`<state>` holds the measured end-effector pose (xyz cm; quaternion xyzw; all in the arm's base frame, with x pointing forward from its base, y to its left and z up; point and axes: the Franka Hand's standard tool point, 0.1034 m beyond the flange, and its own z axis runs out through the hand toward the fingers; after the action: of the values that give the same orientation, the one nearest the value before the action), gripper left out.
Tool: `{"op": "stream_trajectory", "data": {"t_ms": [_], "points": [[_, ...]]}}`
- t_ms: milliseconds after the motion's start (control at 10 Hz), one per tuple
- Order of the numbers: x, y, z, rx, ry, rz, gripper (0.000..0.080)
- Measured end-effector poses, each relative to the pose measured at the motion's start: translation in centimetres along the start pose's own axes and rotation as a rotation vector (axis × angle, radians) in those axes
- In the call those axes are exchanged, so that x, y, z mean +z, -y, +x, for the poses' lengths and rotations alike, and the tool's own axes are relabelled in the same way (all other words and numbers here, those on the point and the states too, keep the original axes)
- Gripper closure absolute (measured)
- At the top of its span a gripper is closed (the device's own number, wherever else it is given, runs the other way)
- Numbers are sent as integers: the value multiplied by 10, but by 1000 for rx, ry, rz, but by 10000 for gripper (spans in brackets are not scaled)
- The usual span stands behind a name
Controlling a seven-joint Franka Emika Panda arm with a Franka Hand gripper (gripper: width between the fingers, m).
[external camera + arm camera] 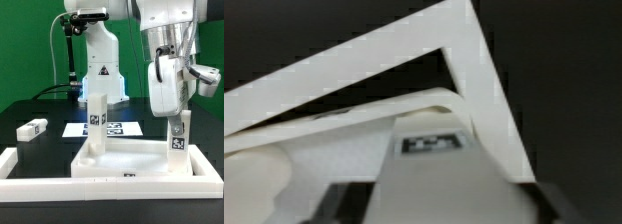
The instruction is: Assemble desk
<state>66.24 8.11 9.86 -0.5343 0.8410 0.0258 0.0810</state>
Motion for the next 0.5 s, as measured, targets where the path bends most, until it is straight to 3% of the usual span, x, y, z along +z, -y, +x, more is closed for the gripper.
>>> {"op": "stream_trajectory", "data": {"t_ms": [100, 200, 300, 500], "points": [[0, 0, 0, -2, 1, 3, 298], [-8, 2, -1, -45, 8, 14, 298], [-22, 1, 8, -84, 20, 38, 182], [-37, -4, 30, -112, 28, 43, 160]]}}
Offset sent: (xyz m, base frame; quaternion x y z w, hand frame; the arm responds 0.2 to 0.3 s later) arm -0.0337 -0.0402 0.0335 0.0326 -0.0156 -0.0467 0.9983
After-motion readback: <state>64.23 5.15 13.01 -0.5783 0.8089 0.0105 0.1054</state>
